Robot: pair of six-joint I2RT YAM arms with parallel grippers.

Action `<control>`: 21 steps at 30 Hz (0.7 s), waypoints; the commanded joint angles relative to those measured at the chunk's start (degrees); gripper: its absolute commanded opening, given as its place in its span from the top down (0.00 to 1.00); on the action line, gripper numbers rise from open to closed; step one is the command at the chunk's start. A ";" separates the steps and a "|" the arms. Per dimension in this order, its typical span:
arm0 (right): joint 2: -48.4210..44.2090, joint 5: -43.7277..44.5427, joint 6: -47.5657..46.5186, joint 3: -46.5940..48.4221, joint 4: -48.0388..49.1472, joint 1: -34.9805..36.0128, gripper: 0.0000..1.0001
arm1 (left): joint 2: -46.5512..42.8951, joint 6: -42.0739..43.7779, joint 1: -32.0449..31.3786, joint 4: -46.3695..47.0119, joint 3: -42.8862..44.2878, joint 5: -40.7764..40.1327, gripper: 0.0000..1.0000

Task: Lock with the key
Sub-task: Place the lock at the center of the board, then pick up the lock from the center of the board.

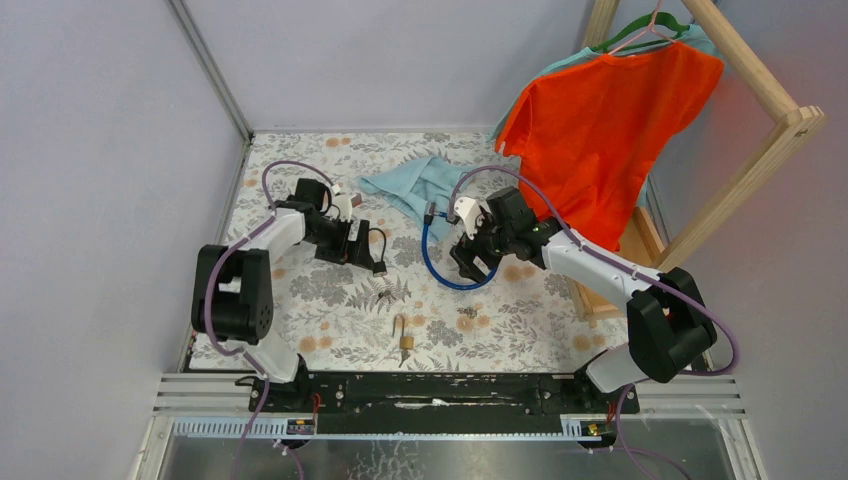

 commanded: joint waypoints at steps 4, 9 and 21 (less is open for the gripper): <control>-1.21 2.27 -0.78 0.39 3.31 -0.87 0.08 | -13.02 24.49 -11.74 -6.37 -3.67 -1.84 0.04; -2.88 -3.12 3.58 -0.50 4.80 -4.56 0.07 | -18.00 35.83 -24.54 -2.03 -9.92 -3.35 0.08; -7.38 -11.69 7.49 -3.12 7.27 -14.84 0.07 | -11.96 64.72 -40.81 -3.02 -10.97 -8.65 0.13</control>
